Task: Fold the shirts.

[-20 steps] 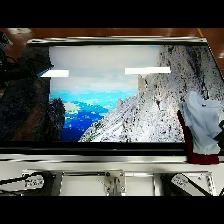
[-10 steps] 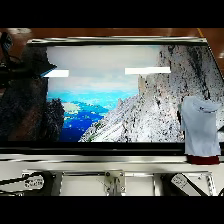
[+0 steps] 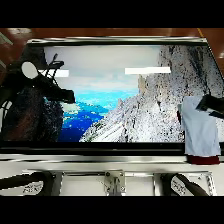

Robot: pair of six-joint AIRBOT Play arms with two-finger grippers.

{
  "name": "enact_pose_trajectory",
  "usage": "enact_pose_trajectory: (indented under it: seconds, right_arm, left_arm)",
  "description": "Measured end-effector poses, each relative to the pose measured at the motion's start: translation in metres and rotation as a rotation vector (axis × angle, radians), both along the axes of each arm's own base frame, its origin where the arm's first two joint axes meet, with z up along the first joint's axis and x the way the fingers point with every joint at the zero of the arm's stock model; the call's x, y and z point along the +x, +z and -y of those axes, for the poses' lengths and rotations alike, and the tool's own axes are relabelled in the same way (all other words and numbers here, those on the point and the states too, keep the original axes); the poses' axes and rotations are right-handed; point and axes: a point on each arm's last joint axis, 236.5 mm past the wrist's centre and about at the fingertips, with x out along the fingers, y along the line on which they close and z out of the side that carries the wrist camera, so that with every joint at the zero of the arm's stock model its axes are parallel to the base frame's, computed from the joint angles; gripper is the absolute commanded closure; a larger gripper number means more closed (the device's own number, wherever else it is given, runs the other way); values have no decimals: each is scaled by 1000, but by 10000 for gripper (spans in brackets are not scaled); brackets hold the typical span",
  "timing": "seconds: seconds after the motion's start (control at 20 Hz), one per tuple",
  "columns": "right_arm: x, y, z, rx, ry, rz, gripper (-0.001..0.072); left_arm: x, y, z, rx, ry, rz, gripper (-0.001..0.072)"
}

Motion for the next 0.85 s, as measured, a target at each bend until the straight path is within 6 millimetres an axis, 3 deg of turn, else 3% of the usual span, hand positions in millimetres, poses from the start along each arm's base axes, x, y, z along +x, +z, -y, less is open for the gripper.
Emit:
enact_pose_trajectory:
  seconds: [0.15,0.3,0.85]
  right_arm:
    - [-4,-23,-24,45,44,-66,39]
    - [-5,-32,-36,69,65,-91,39]
    - [-7,-37,-42,84,74,-108,39]
  left_arm:
    - [1,-2,-2,67,-1,17,9]
    - [0,-3,-3,95,-3,20,10]
    - [4,-13,-4,119,9,11,9]
